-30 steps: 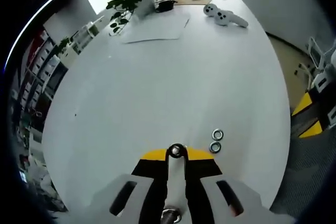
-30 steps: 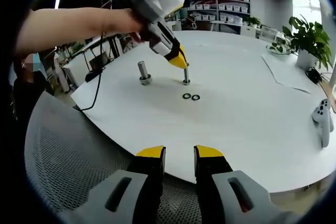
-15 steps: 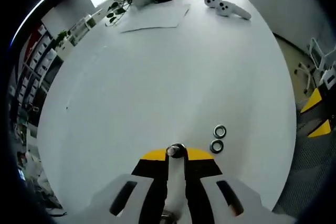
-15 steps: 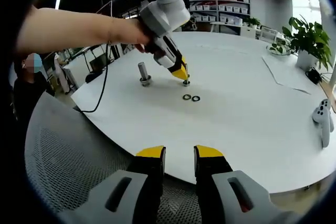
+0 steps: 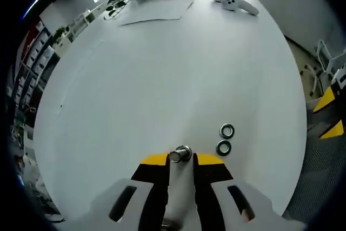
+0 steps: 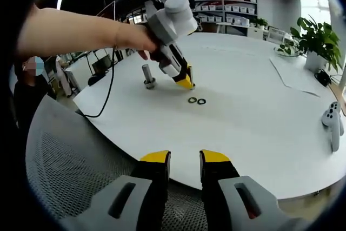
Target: Place the washer onto the threaded stud by aligning its center hole with the stud, sliding it down to the base, and recovering from edge contact or off-axis alignment until the washer reaches the visible bottom stop.
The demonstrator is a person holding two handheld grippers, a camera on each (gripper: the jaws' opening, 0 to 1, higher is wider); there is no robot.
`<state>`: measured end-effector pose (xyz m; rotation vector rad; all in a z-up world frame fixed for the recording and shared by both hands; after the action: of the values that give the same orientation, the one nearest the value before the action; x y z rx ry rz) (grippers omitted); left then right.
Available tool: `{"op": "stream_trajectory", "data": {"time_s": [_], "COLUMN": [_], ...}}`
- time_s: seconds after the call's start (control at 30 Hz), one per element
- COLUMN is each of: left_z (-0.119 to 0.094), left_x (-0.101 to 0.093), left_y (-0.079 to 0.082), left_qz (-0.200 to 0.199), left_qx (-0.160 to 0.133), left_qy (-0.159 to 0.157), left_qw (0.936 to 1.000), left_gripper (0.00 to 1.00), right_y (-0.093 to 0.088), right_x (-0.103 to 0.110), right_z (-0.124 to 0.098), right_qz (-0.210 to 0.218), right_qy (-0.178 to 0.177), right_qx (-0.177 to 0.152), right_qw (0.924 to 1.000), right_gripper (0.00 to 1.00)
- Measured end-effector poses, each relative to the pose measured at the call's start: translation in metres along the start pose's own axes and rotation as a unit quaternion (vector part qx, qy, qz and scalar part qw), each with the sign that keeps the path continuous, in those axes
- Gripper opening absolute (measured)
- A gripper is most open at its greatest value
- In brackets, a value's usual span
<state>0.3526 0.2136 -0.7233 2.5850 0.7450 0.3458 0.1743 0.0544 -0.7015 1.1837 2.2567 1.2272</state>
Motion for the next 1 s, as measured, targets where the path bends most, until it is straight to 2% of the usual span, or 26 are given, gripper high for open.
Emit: {"op": "stream_trajectory", "data": {"time_s": [0.1, 0.43, 0.7, 1.0], "left_z": [-0.007, -0.038, -0.053, -0.056], "left_x": [-0.001, -0.011, -0.019, -0.026], "left_y": [-0.001, 0.003, 0.003, -0.004], "left_qz": [-0.009, -0.017, -0.028, -0.017], "left_qx": [-0.009, -0.053, -0.085, -0.081], "left_qy": [0.003, 0.019, 0.026, 0.015], "left_qw": [0.9999, 0.9983, 0.9957, 0.9964], "left_gripper": [0.20, 0.20, 0.21, 0.22], "right_y": [0.000, 0.000, 0.000, -0.001], "right_x": [0.000, 0.001, 0.001, 0.001], "right_z": [0.000, 0.000, 0.001, 0.000], "right_qz": [-0.001, -0.002, -0.003, -0.003], "right_qy": [0.000, 0.003, 0.004, 0.004], "right_qx": [-0.001, 0.001, 0.002, 0.004], "right_qw": [1.0000, 1.0000, 1.0000, 1.0000], "right_gripper": [0.24, 0.24, 0.24, 0.24]}}
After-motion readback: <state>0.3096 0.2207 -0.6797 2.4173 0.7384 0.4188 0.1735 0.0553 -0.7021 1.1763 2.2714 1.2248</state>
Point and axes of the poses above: the point that each gripper's makers call its tool centre point, and the gripper's own axes: z roughly forward along the fingers, x roughly to its left, y roughly out of its top, the point moved 7 cm from there along -z, roughly backward along the fingers, and after that the axes turned 5 degrees about -x, right-handed, at the moved point
